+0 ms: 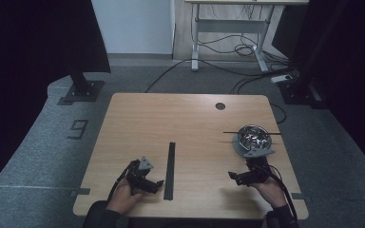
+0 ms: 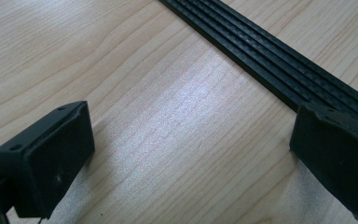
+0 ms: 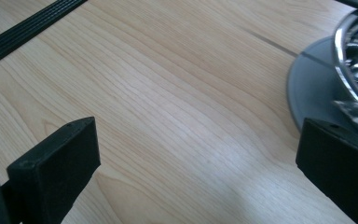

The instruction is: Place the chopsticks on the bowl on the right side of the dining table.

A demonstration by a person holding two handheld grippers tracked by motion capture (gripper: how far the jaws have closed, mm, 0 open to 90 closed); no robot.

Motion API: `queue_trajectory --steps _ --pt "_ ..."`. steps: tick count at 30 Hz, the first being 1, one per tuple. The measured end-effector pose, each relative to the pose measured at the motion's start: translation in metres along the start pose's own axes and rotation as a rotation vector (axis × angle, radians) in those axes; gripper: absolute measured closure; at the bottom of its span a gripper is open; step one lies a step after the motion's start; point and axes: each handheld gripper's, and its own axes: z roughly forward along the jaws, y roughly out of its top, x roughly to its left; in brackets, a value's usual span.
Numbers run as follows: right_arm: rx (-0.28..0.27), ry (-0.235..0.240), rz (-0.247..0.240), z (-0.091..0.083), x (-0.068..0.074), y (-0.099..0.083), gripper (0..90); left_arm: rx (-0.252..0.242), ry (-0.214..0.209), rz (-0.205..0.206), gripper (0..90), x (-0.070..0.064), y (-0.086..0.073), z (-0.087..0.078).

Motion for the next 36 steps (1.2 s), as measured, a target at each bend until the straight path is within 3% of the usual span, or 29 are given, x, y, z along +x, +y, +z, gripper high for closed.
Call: queue_trajectory --steps 15,23,36 --pt "0.029 0.035 -0.038 0.028 0.015 0.017 0.0 0.001 0.0 0.0 0.0 0.0 0.0 0.0" --pt "0.016 0.044 -0.066 0.044 0.027 0.032 0.0 0.001 0.001 0.0 0.0 0.0 0.0 0.0" --pt "0.044 0.074 -0.124 0.076 0.051 0.051 0.0 -0.003 0.002 -0.003 0.0 0.0 0.0 0.0"
